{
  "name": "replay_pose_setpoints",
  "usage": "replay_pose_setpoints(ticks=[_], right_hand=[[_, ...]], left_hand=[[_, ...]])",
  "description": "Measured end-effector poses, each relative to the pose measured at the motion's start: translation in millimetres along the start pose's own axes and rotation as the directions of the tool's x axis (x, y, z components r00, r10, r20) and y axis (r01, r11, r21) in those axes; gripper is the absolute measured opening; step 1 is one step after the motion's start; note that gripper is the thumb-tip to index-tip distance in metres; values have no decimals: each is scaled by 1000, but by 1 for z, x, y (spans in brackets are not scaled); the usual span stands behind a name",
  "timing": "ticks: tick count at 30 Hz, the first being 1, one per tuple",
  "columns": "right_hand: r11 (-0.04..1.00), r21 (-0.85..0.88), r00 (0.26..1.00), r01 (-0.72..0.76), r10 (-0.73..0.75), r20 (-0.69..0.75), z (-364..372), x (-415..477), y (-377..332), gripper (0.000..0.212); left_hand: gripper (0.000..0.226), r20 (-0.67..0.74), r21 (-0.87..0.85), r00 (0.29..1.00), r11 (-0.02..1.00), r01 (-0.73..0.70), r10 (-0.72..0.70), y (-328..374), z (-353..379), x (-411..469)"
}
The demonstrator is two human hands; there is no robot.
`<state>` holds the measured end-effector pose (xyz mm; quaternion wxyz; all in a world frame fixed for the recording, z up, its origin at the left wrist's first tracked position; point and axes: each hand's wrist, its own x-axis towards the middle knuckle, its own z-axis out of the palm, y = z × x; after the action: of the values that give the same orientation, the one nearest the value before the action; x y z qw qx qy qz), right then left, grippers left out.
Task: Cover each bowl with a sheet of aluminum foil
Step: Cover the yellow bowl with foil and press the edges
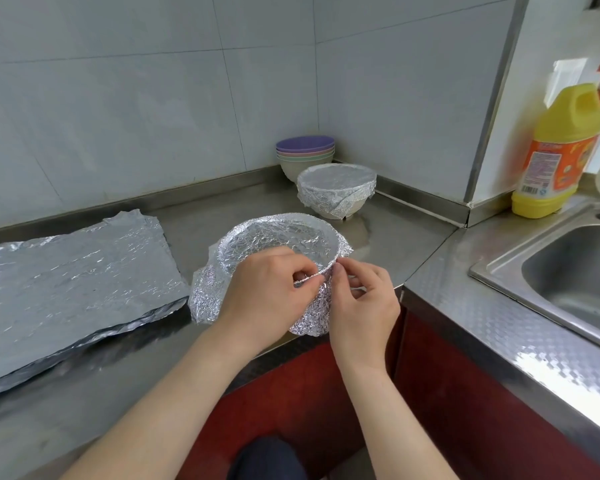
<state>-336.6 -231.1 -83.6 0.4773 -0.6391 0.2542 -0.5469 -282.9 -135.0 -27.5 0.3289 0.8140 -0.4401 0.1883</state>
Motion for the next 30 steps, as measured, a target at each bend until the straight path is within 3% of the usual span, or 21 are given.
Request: replay_pose_setpoints(ticks=[7,12,15,19,22,27,30], right_hand=[[949,209,971,-237,238,18,10,-6,3,16],[914,219,923,-342,283,261,5,-10,6,32],[939,143,880,-314,230,416,-9,-16,6,51],[993,-5,825,-117,100,556,-21,-24,2,75],[998,-60,845,19,16,534,-14,-30,1,83],[995,-101,905,-12,54,423,-2,-35,-3,78],[996,-94,944,10,22,329,7,-31,-8,64]], left_hand=[[10,-9,35,999,999,40,-39,7,2,2],[15,48,83,990,988,128,-132,17,1,10],[23,145,22,983,993,112,-114,18,-8,12],[26,193,10,981,999,34,-36,5,-22,3],[25,137,2,990,1000,31,-31,-10,-25,-8],[21,58,16,998,1000,-26,25,-15,-17,-15],[18,-2,8,999,999,-38,38,-14,-10,-15]])
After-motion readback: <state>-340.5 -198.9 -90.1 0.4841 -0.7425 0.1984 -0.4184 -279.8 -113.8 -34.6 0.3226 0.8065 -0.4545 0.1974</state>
